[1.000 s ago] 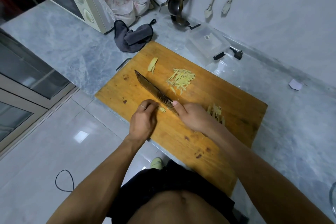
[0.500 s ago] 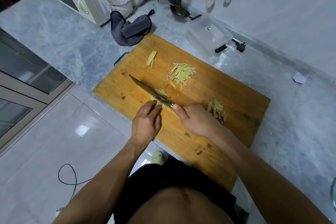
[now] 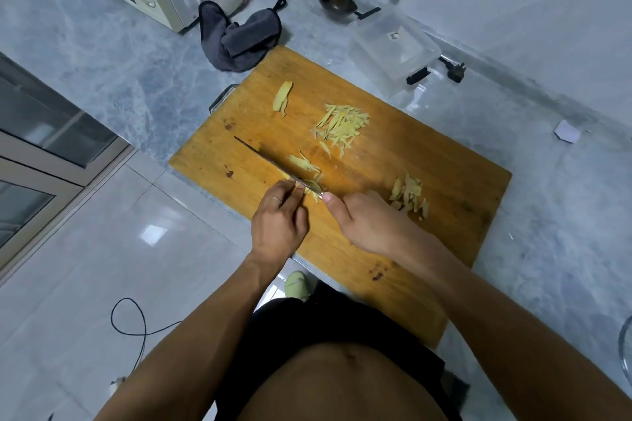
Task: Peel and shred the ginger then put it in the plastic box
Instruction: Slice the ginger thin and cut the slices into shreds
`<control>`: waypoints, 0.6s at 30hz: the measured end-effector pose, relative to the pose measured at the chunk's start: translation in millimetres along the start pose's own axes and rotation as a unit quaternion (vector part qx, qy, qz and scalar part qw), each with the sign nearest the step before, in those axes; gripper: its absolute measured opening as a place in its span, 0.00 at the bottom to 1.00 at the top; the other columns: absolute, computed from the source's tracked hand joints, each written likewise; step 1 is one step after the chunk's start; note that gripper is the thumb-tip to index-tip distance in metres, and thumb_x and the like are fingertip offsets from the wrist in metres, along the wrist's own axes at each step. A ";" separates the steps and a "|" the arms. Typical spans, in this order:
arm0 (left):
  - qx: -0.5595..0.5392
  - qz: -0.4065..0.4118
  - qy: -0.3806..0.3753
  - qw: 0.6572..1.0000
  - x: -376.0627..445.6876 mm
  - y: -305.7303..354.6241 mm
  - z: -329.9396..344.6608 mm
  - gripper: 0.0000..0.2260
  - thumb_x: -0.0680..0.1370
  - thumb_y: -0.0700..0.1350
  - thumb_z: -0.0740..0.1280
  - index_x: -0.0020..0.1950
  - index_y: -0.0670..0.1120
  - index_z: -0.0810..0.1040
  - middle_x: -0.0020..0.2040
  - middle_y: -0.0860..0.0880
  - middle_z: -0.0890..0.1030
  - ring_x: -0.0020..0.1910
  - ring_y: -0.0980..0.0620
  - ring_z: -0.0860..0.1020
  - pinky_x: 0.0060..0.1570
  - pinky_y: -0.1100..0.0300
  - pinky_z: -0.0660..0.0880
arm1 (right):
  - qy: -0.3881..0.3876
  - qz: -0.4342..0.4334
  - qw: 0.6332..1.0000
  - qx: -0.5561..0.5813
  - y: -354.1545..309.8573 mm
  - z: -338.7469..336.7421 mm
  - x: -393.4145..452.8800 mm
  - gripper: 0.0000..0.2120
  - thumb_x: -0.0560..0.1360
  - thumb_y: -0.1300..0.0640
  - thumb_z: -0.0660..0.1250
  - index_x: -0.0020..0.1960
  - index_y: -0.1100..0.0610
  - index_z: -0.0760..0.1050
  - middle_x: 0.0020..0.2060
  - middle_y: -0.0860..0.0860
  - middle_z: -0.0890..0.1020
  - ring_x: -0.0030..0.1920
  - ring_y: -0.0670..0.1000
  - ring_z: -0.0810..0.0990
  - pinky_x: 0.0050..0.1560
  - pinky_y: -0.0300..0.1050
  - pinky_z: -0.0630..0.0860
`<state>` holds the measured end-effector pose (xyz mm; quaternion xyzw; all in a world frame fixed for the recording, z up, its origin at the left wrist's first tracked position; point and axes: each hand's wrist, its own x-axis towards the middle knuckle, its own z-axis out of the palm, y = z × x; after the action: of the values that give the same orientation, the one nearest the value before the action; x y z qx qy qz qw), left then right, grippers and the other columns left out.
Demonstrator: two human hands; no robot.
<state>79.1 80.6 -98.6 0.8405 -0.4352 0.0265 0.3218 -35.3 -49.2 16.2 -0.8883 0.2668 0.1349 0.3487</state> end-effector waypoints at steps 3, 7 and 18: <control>-0.004 -0.009 0.004 1.000 -0.5 -1.9 2.7 0.12 0.74 0.38 0.66 0.54 0.39 0.84 0.55 0.41 0.81 0.58 0.42 0.79 0.46 0.55 0.78 | -0.012 0.012 1.000 0.014 -1.3 0.1 2.8 0.32 0.84 0.40 0.43 0.30 0.56 0.67 0.28 0.54 0.71 0.33 0.51 0.71 0.46 0.52 0.73; -0.006 -0.017 0.003 1.000 0.4 -2.2 3.8 0.11 0.75 0.40 0.64 0.51 0.39 0.85 0.52 0.41 0.81 0.53 0.42 0.80 0.43 0.56 0.77 | -0.013 0.033 0.999 0.028 -14.3 5.9 7.4 0.29 0.84 0.40 0.44 0.37 0.57 0.71 0.32 0.53 0.71 0.47 0.60 0.76 0.46 0.50 0.73; -0.004 -0.019 -0.007 1.000 0.8 -4.2 2.8 0.13 0.76 0.41 0.62 0.51 0.39 0.85 0.54 0.42 0.81 0.55 0.42 0.80 0.44 0.56 0.76 | -0.017 0.046 0.999 0.017 -17.2 2.1 4.2 0.30 0.84 0.39 0.43 0.37 0.56 0.71 0.37 0.55 0.77 0.49 0.60 0.77 0.52 0.56 0.76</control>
<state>82.0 80.2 -102.7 0.8473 -0.4212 0.0129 0.3231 -22.2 -38.7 22.3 -0.8666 0.3039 0.1609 0.3616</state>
